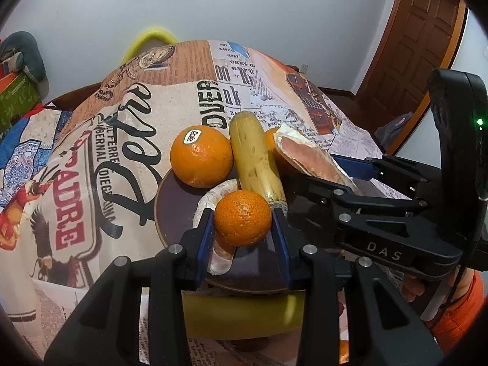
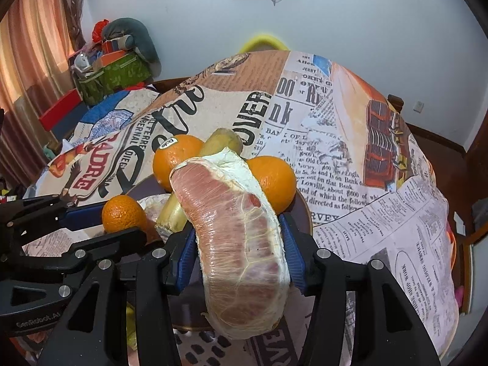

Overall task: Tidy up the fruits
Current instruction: 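Carry the mandarin with the left tool while the right tool carries the pomelo segment over the plate, then lower the mandarin and pomelo segment onto the plate and open both tools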

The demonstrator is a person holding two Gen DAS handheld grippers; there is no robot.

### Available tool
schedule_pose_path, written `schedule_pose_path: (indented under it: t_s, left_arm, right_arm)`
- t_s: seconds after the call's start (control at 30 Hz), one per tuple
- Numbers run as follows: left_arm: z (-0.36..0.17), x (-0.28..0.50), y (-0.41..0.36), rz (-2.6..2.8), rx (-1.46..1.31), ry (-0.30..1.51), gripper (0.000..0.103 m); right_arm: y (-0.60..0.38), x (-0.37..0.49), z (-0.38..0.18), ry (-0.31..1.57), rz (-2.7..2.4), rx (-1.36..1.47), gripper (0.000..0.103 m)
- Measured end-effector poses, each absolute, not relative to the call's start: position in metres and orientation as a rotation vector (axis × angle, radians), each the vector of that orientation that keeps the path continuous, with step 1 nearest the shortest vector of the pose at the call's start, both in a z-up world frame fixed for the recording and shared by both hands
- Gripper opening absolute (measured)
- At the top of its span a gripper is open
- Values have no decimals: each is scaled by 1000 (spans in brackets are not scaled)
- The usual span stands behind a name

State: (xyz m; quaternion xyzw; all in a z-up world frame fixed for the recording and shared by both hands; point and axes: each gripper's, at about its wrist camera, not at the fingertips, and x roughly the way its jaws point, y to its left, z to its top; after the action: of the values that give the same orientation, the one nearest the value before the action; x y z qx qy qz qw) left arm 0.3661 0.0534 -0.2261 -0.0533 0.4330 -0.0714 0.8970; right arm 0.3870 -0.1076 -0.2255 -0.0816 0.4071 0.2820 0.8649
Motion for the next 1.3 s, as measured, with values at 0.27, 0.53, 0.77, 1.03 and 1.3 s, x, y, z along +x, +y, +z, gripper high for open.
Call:
schedule_pose_path:
  t_s: [0.27,0.53,0.77,1.03,1.3]
  left_arm:
    - [-226,364,58,-121,-144,901,46]
    - [-203,346,58,-110,-132,857,50]
    - [-181,319,59,-96,-106,834,50]
    - [-162,276,60,-91,-82,823,50]
    - [-163,233,55,-84,-24,826,58]
  right_arm:
    - [-111,383,-217,844,604,-165,49]
    - [-118,363,-195,796,614,-167,49]
    - [-130,334,-175,758,616,-156,54]
    - [-141,289,-170,746,605,-178,55]
    - [-140,254,-187,791,631,-190,55]
